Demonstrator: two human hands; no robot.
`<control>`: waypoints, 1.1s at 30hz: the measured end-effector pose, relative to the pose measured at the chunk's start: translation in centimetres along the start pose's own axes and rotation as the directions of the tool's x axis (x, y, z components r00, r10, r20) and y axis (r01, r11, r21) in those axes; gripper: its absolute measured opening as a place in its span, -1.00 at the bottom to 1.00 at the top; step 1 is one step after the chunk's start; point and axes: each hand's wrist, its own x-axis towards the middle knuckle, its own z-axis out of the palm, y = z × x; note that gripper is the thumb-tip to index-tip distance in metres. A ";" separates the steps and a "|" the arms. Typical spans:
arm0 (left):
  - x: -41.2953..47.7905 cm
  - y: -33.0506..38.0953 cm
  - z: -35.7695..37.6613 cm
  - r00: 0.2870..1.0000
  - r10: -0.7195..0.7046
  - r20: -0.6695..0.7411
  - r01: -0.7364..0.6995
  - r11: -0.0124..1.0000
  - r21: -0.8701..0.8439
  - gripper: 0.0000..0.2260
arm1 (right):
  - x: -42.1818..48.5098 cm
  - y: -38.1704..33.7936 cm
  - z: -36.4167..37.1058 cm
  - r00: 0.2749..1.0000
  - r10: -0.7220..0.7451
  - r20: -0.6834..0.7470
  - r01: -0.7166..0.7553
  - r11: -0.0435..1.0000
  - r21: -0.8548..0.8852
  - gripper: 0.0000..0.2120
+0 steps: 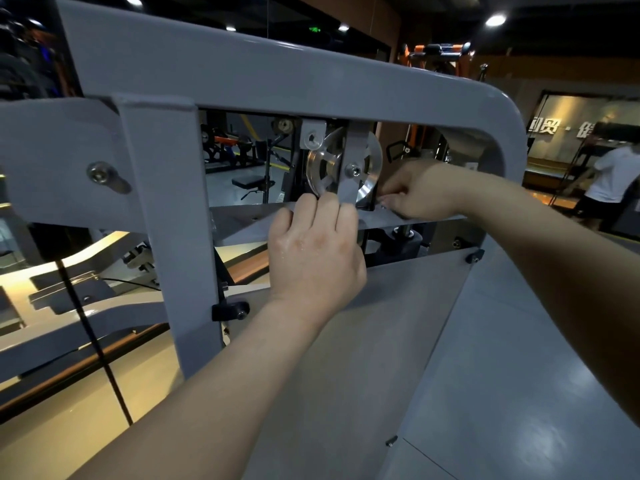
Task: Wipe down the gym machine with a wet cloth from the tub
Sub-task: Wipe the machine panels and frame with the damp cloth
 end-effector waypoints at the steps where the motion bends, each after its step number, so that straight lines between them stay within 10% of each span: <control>1: -0.1 0.0 0.0 1.000 0.002 -0.007 -0.002 1.000 -0.003 -0.91 | -0.7 0.6 0.1 1.000 -0.010 -0.011 0.011 0.999 0.041 -0.79; 33: 0.0 0.0 0.3 1.000 0.001 -0.020 0.000 1.000 0.015 -0.90 | -0.1 -0.3 -0.2 0.999 0.045 -0.024 -0.046 0.998 -0.030 -0.76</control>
